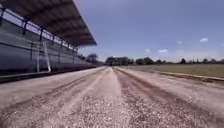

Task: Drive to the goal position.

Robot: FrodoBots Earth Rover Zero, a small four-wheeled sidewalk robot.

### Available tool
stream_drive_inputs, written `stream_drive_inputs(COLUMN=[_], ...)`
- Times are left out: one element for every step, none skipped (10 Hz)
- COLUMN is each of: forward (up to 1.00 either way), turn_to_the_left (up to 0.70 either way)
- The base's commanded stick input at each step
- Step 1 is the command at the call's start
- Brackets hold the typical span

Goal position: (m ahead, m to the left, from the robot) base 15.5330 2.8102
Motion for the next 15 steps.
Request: stream_drive_inputs(forward=[1.00, 1.00, 1.00, 1.00, 1.00, 1.00, 1.00, 1.00, 1.00, 1.00, 1.00, 1.00, 1.00, 1.00, 1.00], turn_to_the_left=[0.15, 0.00, 0.00, 0.00, 0.00, 0.00, 0.00, 0.00, 0.00, 0.00, 0.00, 0.00, 0.00, 0.00, 0.00])
